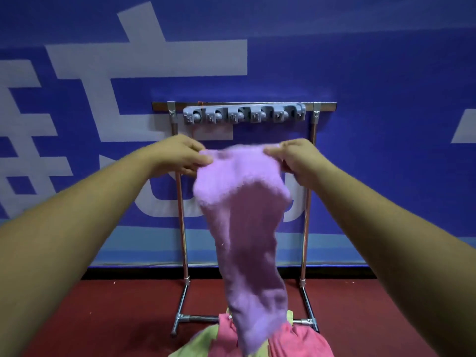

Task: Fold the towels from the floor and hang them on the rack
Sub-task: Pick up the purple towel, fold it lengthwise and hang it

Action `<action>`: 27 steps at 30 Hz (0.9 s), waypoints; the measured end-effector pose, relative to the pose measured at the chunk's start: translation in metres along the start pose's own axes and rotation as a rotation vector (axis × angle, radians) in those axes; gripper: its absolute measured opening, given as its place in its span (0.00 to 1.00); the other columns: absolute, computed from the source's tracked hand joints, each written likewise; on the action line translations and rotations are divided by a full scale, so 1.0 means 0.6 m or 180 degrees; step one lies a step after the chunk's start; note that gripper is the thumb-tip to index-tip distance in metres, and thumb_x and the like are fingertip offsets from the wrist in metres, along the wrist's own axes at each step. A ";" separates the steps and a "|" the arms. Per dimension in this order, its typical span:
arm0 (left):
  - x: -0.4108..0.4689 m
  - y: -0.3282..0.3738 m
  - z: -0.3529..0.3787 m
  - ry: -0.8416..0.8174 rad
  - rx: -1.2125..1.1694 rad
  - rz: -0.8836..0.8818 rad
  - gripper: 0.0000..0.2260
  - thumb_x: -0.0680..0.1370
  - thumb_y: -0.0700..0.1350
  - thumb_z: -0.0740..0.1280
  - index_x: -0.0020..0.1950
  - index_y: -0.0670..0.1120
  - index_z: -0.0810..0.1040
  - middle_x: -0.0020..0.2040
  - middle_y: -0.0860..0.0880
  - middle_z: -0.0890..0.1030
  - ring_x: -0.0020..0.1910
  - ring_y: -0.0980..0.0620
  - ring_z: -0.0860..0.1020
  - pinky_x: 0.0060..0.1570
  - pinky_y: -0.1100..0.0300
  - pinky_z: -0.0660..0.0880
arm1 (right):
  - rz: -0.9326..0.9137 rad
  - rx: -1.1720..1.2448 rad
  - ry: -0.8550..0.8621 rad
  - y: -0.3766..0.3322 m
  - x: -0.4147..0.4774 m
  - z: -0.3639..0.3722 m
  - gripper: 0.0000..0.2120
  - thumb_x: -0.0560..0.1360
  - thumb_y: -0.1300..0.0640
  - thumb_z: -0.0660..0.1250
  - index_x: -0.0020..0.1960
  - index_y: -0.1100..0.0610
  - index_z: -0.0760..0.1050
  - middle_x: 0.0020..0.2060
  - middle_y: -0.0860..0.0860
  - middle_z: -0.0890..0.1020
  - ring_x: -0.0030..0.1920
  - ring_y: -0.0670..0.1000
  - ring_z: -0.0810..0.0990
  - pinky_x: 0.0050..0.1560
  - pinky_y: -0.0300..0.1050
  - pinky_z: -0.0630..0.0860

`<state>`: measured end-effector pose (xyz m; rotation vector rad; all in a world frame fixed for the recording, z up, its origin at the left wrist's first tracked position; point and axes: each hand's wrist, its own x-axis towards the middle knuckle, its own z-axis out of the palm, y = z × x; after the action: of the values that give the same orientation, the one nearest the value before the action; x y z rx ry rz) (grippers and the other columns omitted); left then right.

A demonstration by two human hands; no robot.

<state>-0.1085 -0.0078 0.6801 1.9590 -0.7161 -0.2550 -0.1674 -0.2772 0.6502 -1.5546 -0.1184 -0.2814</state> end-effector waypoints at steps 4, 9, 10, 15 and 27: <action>0.010 -0.006 -0.011 0.0541 0.0003 0.0071 0.03 0.77 0.41 0.70 0.44 0.43 0.82 0.42 0.44 0.82 0.42 0.50 0.81 0.45 0.62 0.80 | -0.0198 -0.0236 0.0564 0.013 0.008 0.002 0.22 0.68 0.53 0.78 0.48 0.72 0.79 0.40 0.58 0.80 0.43 0.55 0.77 0.52 0.53 0.77; 0.001 0.001 -0.021 0.0779 0.0170 0.0344 0.08 0.77 0.38 0.69 0.47 0.50 0.85 0.43 0.47 0.85 0.45 0.50 0.83 0.50 0.53 0.82 | -0.0263 0.0172 0.0555 -0.005 0.011 0.011 0.06 0.75 0.64 0.72 0.46 0.69 0.82 0.41 0.62 0.81 0.43 0.57 0.77 0.51 0.52 0.75; -0.001 0.002 -0.025 0.0812 0.0151 0.0336 0.10 0.78 0.37 0.68 0.46 0.51 0.85 0.43 0.46 0.85 0.45 0.49 0.83 0.50 0.52 0.82 | -0.0273 0.0287 0.0529 -0.007 0.013 0.014 0.06 0.75 0.64 0.71 0.45 0.68 0.81 0.40 0.60 0.82 0.41 0.56 0.78 0.50 0.49 0.75; -0.013 0.008 -0.029 0.0892 -0.0046 0.0272 0.11 0.78 0.31 0.64 0.45 0.44 0.82 0.45 0.42 0.81 0.48 0.45 0.80 0.59 0.47 0.78 | -0.0292 0.0281 0.0392 -0.002 0.015 0.024 0.05 0.77 0.66 0.69 0.43 0.63 0.81 0.35 0.52 0.84 0.36 0.47 0.82 0.42 0.39 0.80; -0.030 -0.005 -0.051 0.1045 0.0919 0.0531 0.08 0.75 0.40 0.73 0.53 0.46 0.80 0.43 0.46 0.82 0.44 0.50 0.82 0.43 0.65 0.80 | -0.0228 -0.0065 0.0313 -0.005 0.014 0.044 0.07 0.72 0.67 0.74 0.39 0.60 0.79 0.37 0.54 0.83 0.39 0.50 0.82 0.42 0.41 0.81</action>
<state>-0.1079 0.0263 0.6902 2.1279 -0.7223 0.2816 -0.1577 -0.2517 0.6558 -1.5557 -0.0945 -0.4160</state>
